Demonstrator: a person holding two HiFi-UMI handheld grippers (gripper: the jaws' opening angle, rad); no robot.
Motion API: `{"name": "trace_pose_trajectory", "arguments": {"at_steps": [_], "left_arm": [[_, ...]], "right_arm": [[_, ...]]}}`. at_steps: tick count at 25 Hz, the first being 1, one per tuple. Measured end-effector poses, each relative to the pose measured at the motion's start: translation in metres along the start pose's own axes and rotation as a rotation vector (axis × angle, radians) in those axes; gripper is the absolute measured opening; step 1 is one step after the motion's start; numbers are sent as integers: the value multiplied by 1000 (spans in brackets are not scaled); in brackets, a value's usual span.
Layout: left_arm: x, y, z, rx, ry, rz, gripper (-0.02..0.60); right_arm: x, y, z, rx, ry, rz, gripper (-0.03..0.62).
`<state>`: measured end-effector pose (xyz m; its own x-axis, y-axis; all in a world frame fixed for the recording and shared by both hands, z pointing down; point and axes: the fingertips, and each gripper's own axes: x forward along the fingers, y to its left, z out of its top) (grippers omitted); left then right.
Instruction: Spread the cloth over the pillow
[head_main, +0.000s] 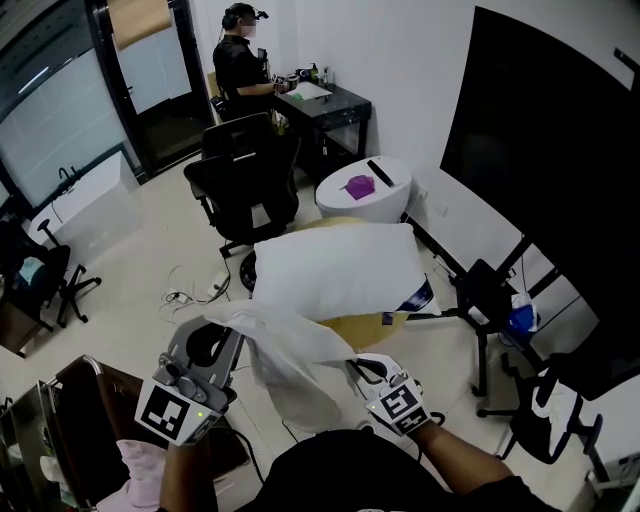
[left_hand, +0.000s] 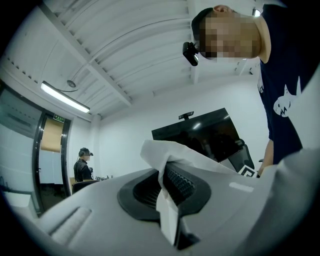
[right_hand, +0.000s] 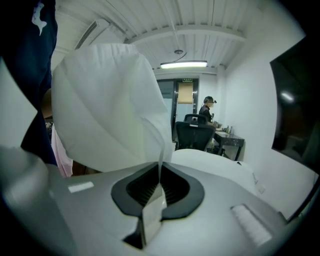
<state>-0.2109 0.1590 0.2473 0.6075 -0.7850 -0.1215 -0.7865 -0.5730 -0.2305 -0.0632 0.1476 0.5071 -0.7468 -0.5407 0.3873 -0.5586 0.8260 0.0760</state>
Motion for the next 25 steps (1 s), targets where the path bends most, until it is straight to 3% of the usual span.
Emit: {"name": "trace_pose_trajectory", "arguments": {"at_steps": [17,25], "left_arm": [[-22,22,-68,39,189,-24,0],[-25,21,-89,66,257,-33,0]], "right_arm": [[-62,-130,107,-95,-187,-338,12],[-79,-145,143,-144,-247,-397,12]]}}
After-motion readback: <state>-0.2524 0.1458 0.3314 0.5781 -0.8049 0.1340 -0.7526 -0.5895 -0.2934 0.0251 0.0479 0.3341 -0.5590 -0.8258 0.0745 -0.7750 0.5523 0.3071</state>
